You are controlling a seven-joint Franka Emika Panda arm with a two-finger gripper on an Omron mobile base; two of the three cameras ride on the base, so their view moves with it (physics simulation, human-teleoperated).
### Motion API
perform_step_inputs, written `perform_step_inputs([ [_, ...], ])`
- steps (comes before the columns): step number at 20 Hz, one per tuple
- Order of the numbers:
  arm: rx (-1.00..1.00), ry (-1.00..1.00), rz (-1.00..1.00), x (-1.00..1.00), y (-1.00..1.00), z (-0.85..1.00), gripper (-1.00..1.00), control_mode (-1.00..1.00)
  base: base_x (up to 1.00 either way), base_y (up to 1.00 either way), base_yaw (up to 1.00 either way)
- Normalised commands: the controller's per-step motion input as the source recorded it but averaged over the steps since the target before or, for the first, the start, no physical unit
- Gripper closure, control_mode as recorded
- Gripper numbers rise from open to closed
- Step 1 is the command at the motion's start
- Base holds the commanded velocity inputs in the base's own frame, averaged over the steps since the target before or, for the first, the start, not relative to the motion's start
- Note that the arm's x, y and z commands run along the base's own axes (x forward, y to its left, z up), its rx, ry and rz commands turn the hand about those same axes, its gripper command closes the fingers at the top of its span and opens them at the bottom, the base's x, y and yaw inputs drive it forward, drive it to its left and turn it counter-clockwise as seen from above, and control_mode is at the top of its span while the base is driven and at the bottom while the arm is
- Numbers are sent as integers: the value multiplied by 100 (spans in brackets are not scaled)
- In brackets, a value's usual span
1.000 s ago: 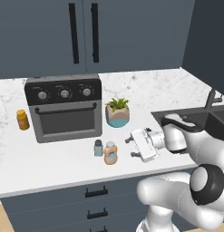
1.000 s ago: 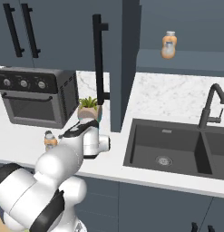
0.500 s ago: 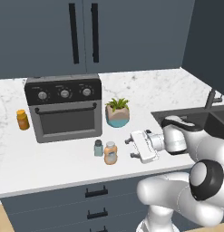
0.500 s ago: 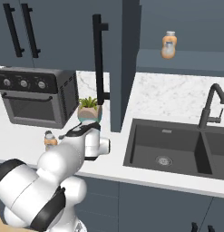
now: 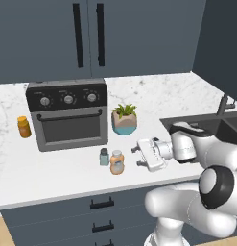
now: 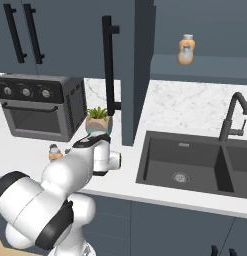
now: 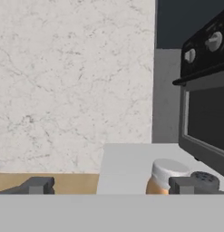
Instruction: Put the shaker and condiment bottle from the counter next to their counterparts in the cabinet.
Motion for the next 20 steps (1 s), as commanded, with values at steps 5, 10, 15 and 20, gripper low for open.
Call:
perform_step_inputs([
  [5, 0, 11, 0, 17, 3, 0, -100, -100, 0, 0, 0],
  [10, 0, 4, 0, 5, 7, -2, -100, -100, 0, 0, 0],
  [15, 0, 0, -3, 10, 2, -12, -100, -100, 0, 0, 0],
  [20, 0, 0, -7, 28, 0, -10, -100, -100, 0, 0, 0],
])
